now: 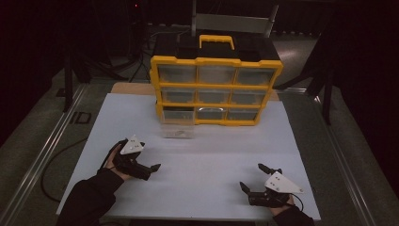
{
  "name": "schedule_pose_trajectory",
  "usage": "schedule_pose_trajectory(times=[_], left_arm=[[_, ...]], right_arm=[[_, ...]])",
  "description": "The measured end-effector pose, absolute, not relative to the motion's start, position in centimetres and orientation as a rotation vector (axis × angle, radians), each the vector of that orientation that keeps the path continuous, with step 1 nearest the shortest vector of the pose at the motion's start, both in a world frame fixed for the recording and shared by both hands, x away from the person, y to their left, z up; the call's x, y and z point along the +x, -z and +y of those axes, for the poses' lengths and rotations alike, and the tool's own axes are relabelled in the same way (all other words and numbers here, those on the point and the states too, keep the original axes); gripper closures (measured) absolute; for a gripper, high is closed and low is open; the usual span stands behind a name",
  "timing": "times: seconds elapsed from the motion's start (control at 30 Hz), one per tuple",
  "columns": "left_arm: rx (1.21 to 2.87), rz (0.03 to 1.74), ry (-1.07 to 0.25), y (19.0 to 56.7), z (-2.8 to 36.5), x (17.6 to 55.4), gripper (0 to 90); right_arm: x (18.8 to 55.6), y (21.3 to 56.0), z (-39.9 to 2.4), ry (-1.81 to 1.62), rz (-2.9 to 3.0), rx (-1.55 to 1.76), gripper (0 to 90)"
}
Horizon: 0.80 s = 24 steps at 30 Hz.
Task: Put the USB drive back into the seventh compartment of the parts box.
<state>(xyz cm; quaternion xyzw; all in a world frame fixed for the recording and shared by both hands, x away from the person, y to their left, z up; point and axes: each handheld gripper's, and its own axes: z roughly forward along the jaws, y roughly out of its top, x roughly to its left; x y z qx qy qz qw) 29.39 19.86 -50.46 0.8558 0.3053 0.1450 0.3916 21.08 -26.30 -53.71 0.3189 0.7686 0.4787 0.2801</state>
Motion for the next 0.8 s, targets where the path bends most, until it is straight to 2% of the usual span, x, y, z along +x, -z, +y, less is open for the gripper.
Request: schedule_pose_trajectory(times=[0.8], left_arm=[[2.129,0.792,-0.332,53.3,23.4,26.2,0.0]], right_arm=[[21.2,53.7,-26.1,-1.282,2.073,0.856,8.9]])
